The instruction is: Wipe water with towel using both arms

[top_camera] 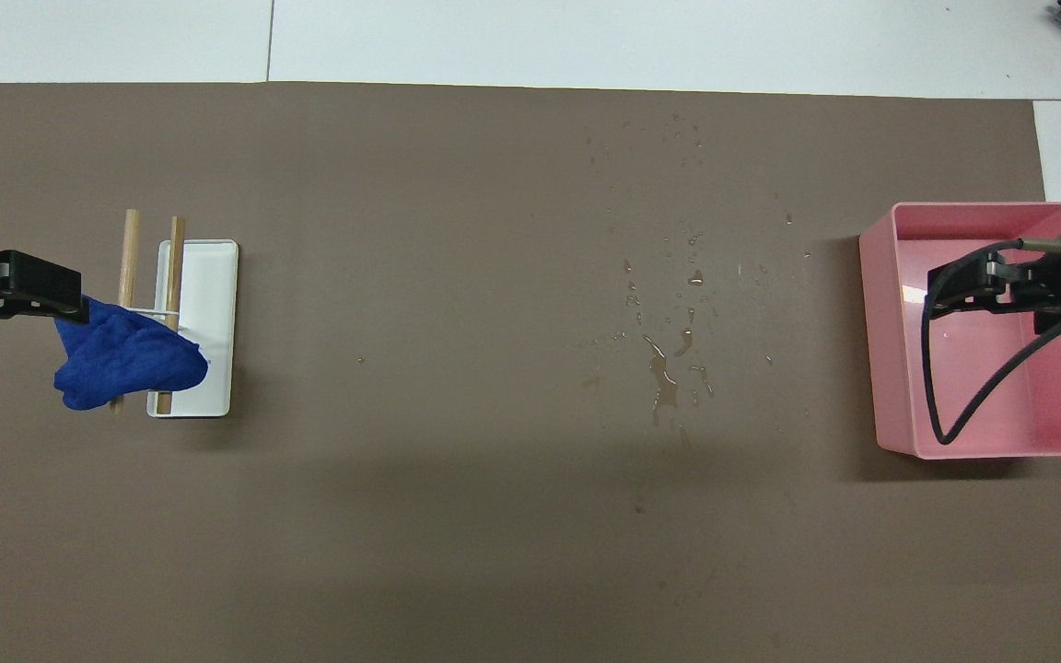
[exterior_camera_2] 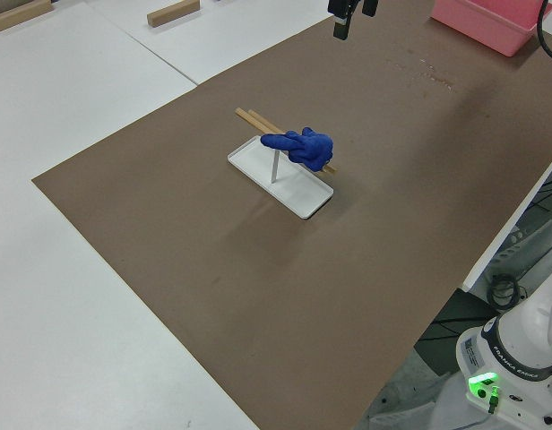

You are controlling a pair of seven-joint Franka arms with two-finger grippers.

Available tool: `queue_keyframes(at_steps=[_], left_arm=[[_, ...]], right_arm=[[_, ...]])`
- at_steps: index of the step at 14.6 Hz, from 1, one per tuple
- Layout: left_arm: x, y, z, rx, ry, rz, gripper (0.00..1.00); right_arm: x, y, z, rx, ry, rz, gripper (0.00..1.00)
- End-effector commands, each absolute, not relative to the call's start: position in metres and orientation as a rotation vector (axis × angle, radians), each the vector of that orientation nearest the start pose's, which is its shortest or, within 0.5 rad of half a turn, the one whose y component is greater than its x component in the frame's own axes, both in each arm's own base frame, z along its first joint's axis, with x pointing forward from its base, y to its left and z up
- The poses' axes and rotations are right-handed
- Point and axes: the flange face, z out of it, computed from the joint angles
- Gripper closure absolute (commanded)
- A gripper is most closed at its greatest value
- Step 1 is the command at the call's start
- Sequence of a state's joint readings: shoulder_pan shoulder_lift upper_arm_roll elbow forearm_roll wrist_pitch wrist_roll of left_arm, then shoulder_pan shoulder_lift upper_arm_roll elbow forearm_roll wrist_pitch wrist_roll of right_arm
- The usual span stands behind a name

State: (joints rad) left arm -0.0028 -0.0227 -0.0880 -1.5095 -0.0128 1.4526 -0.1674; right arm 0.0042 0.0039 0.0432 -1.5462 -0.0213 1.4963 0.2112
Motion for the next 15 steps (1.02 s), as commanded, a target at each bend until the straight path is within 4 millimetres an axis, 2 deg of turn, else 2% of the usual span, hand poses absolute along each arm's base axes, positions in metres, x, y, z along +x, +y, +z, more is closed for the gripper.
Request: queue_keyframes(at_steps=[1,3,5,6,8,15], left_arm=[[0.524,-0.043,0.638,-3.138,-0.174,-0.052,0.0],[0.517,-0.024,0.612,-3.128,-0.203,-0.13,0.0],[0.515,-0.002,0.599,-3.123,-0.188,-0.18,0.0],[0.516,0.013,0.594,-3.119,-0.164,-0.17,0.0],[0.517,0.03,0.571,-3.104,-0.129,-0.134,0.0],[0.504,0.033,0.482,-3.109,-0.126,-0.039,0.0]], right_arm=[[0.54,0.02,0.628,-3.148,0.238,0.092,0.0],[0.539,0.02,0.628,-3.148,0.238,0.097,0.0],[0.539,0.02,0.629,-3.148,0.238,0.092,0.0],[0.54,0.02,0.628,-3.148,0.235,0.094,0.0],[0.539,0.019,0.629,-3.148,0.24,0.092,0.0],[0.54,0.019,0.628,-3.148,0.24,0.095,0.0]])
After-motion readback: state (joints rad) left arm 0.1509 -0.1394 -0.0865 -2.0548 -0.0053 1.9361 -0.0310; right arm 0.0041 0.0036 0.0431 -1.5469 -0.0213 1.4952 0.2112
